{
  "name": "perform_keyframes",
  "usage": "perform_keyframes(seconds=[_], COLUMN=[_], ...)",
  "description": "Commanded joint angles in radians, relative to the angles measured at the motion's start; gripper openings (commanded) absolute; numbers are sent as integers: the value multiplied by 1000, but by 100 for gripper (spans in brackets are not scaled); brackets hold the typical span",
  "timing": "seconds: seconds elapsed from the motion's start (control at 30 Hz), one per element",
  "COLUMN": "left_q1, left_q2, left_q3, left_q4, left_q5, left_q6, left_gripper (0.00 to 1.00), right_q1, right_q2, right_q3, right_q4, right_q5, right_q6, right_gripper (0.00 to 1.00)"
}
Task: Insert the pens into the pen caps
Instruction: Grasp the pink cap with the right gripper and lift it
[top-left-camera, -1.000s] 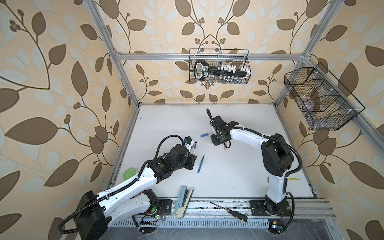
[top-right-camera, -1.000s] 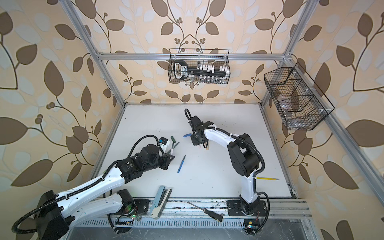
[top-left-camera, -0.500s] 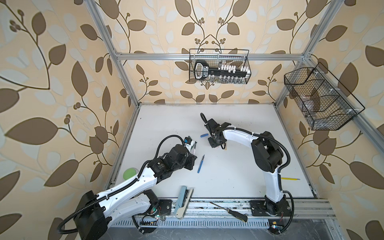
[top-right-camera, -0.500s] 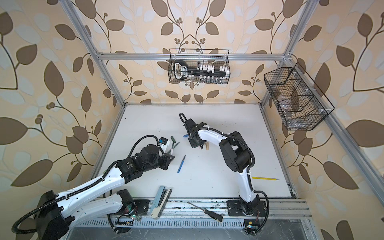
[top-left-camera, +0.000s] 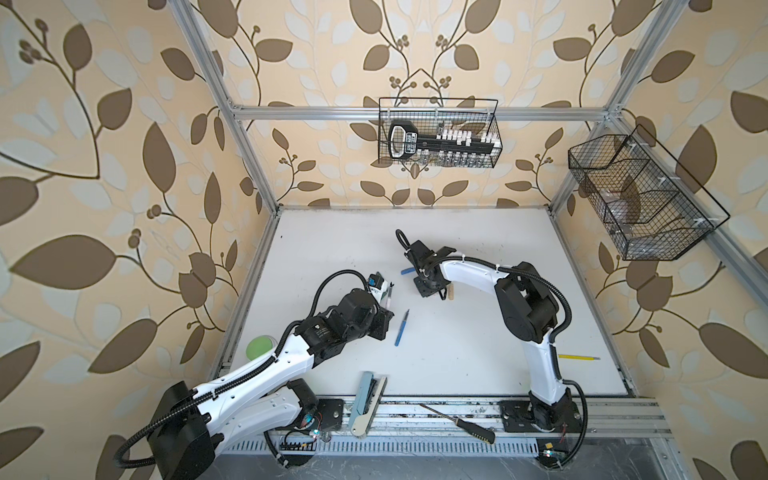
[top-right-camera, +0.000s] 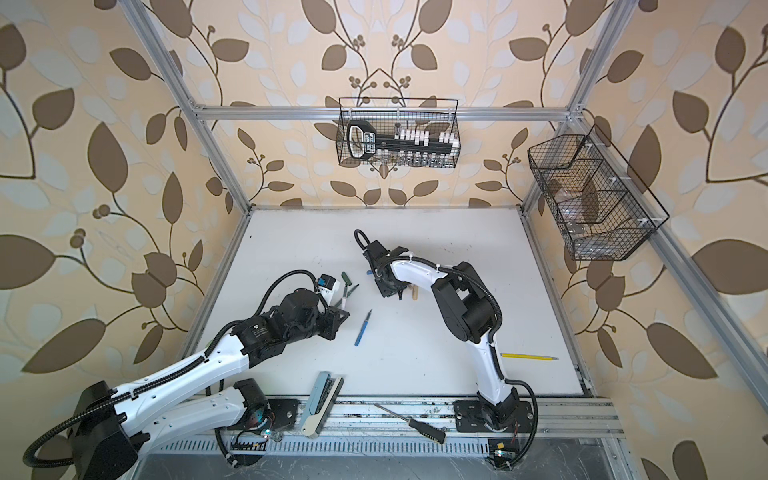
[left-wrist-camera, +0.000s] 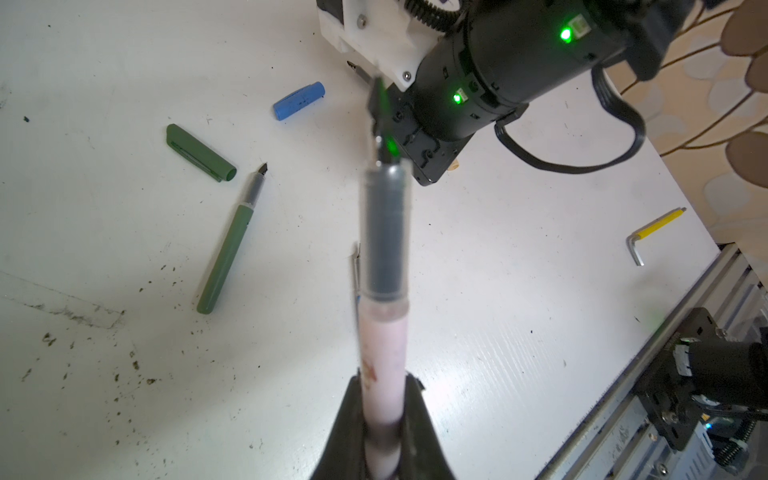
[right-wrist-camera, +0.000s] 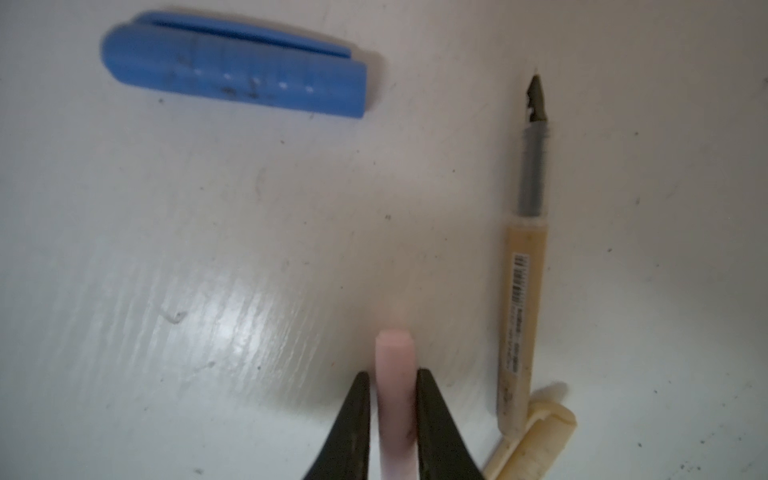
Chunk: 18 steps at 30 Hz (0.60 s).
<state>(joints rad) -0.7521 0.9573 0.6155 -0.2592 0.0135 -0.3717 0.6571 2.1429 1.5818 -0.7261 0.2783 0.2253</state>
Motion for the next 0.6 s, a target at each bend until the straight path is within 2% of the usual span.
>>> perform_keyframes(seconds=[0.0, 0.13, 0.3, 0.57], left_q1=[2, 2, 2, 2], left_q2=[-19, -10, 27, 181], left_q3=[1, -3, -12, 38], left_q4=[17, 28, 77, 160], left_q5=[-34, -25, 20, 143], left_q6=[16, 22, 42, 114], left_gripper=[10, 10, 10, 8], right_q1=[6, 2, -31, -106], right_q2=[30, 5, -66, -237], right_q3=[29, 13, -46, -204], right_q4=[-33, -16, 52, 197], right_q5=[27, -1, -133, -293], right_q6=[-16, -17, -12, 3], right_gripper=[21, 20, 19, 17])
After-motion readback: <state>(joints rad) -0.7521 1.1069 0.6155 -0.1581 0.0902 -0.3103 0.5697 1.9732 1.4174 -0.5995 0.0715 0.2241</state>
